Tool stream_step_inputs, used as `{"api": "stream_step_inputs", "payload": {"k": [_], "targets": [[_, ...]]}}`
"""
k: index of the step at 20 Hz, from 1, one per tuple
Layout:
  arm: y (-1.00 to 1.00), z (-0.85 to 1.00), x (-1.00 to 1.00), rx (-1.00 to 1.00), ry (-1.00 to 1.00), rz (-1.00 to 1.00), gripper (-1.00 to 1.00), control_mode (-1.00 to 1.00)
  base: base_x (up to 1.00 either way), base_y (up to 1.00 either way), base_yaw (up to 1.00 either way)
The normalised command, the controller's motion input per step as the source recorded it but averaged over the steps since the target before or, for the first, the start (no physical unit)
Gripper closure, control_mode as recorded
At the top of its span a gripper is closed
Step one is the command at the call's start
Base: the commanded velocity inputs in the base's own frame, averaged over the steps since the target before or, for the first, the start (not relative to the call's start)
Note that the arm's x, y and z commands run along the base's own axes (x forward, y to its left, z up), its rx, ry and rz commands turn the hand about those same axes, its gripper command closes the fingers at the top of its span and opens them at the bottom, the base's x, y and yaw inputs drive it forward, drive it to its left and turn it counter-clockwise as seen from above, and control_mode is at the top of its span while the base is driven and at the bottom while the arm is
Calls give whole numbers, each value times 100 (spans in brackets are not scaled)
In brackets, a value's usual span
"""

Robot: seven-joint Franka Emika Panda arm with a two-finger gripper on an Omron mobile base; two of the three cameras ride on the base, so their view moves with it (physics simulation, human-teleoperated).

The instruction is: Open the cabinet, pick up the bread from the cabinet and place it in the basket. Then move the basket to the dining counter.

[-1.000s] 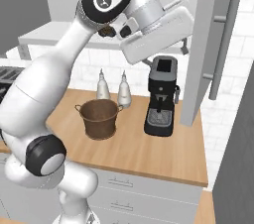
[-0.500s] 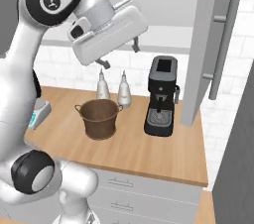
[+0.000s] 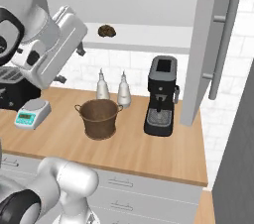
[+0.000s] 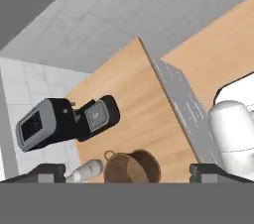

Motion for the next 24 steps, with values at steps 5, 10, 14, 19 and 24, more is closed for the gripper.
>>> {"api": "stream_step_inputs", "payload": {"k": [5,10,14,19,24], "targets": [[37,0,4,-13,0,80,-100,-100,0,0,0],[35,0,-2,-17,0,78,-100,-100,0,0,0],[36,0,4,-19,-3,64,-100,-100,0,0,0],[17,8,72,-24,-23,35,-100,-100,0,0,0],[2,0,86,-27,-51,32,-100,-100,0,0,0]]}}
